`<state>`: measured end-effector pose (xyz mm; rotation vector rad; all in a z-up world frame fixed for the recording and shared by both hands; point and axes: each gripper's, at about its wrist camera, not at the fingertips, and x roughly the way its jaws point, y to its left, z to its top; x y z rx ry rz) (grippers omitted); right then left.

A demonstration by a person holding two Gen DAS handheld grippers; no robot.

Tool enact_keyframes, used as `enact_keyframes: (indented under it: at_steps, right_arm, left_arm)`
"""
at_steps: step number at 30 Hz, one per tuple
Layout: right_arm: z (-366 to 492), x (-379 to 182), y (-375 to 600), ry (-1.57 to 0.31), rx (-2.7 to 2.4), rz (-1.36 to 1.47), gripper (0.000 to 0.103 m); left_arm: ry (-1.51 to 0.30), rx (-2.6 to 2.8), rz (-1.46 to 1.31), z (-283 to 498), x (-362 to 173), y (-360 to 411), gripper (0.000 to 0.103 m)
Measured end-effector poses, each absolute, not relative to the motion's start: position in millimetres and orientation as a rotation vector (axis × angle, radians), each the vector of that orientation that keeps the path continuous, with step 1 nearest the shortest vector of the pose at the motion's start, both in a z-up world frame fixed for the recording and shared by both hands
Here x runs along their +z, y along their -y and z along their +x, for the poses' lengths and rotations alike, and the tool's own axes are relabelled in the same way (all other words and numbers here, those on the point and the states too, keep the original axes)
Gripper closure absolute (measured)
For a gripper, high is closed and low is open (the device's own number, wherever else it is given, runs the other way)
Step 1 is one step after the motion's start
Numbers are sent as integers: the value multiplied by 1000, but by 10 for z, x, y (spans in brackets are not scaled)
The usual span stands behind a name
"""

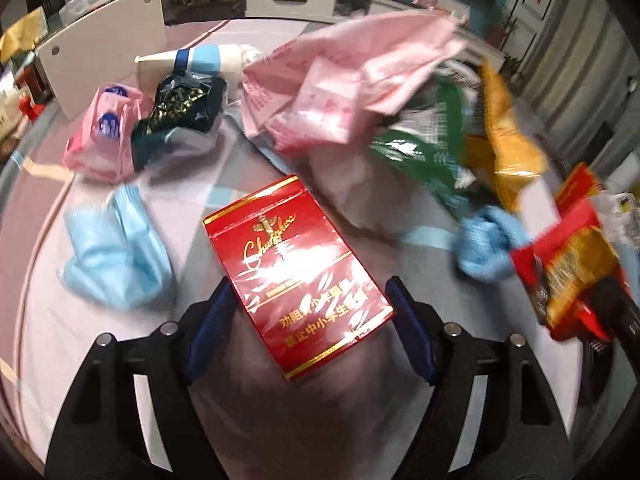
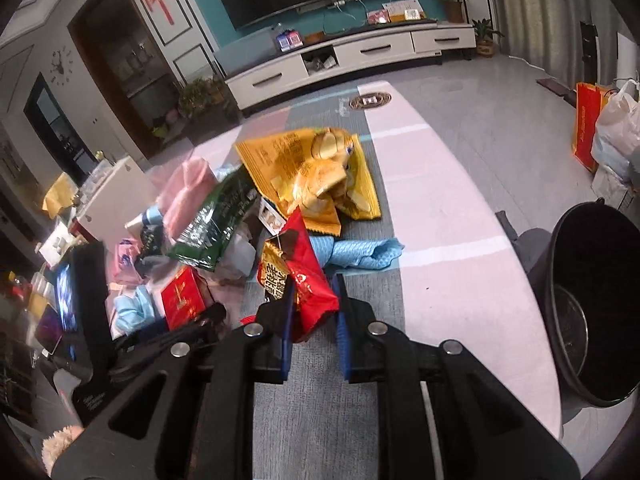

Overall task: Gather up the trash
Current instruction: 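Carry both items over the black bin and open both tools to drop them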

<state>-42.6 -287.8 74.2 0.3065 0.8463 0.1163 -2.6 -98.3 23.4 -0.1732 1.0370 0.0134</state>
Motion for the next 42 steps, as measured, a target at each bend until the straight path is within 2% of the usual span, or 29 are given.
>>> enact_keyframes:
  at_steps: [8,14,21,29,42]
  right_arm:
    - [-651,951,3197,-757,54,332,84]
    - [-867,1033,3715,-687,-85,400,84]
    - [-1224,989,4430,-624,-309,507,84]
    - [-1607,692,5141,-615,-530,671,84]
    - [-1601,332,5400,-713,-617,751,84]
  left_arm:
    - [-848,-181,-159,-620,928,1396,27]
    - [-774,-408,-153,-822,1206,1915,26]
    - [-803,-651,-149,-698,1108,2601,26]
    - [-975,-869,-223,-444,731,3468,26]
    - [-1122,-971,-152,-292,262,4158,26]
